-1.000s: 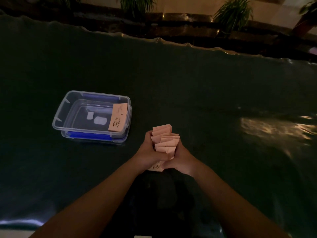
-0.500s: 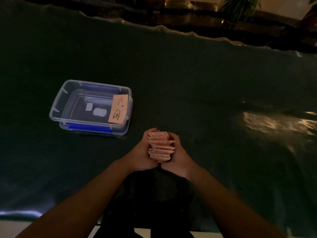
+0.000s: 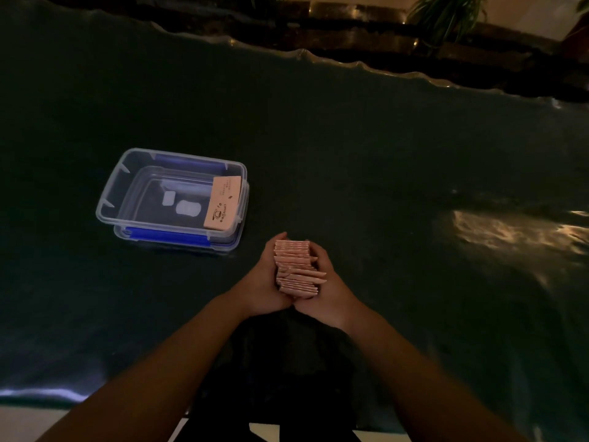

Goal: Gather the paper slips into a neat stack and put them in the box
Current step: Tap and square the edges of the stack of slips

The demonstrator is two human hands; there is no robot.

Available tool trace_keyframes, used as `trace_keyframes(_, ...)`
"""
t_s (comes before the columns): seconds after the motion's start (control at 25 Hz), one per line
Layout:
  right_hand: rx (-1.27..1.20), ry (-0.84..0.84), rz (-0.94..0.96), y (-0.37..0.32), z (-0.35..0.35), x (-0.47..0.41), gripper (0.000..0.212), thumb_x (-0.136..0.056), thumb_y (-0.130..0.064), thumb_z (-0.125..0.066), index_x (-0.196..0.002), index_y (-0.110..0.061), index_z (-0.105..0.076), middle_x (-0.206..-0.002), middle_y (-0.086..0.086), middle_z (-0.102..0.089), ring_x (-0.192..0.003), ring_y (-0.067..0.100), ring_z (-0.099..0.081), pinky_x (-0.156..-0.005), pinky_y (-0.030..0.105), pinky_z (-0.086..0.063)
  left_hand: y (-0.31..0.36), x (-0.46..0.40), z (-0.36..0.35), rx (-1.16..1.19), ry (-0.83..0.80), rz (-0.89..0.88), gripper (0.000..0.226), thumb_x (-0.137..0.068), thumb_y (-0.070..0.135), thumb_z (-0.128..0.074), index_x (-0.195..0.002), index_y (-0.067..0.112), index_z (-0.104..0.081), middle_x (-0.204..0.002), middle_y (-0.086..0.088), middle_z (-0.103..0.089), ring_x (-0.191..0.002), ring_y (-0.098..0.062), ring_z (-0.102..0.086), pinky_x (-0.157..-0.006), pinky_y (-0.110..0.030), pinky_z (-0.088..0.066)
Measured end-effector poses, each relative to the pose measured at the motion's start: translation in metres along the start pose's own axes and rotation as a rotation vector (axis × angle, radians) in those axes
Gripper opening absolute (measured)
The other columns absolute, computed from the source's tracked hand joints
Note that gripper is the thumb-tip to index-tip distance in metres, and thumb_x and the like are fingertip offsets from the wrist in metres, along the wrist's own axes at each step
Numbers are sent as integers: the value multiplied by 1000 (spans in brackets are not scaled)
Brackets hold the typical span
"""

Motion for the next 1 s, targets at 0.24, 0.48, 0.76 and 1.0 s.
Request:
trace_keyframes(0.24, -17, -79, 3, -7, -3, -1, 135, -72, 0, -87, -168, -35, 1, -155, -14, -40, -122, -27, -48, -95, 2, -44, -1, 2, 2, 13, 14, -8, 149, -60, 39, -97, -157, 42, 16, -152, 11, -44, -140, 2, -42, -114, -24, -27)
trace_keyframes(0.48, 20, 26, -8, -9, -3, -5, 109, -77, -8, -84, -161, -30, -18, -143, -12, -54, -117, -17, -56, -107, 22, -49, 5, 0, 8, -13, 91, 0, 98, -69, 35, -91, -148, 29, -34, -133, 27, -46, -122, 15, -49, -114, -35, -42)
trace_keyframes(0.76, 73, -5, -16, -13, 3, -5, 111, -73, -11, -87, -160, -33, -22, -152, -7, -50, -134, 2, -55, -107, 26, -47, 9, 1, 14, 7, 33, -9, 128, -62, 40, -95, -154, 41, -7, -143, 15, -48, -131, 6, -48, -110, -22, -36)
trace_keyframes(1.0, 76, 26, -38, -12, -8, -7, 112, -78, -6, -85, -163, -35, -18, -160, 1, -42, -138, 13, -54, -115, 35, -45, 4, 0, 7, 7, 1, 51, 120, -66, 41, -91, -159, 28, -16, -148, 10, -45, -138, -5, -46, -113, -26, -35)
Point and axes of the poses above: each hand's wrist, its own x-axis away from the middle knuckle, its own z-axis out of the back of the hand, y = z × x, the point moved 7 cm from there along -x, towards the middle knuckle
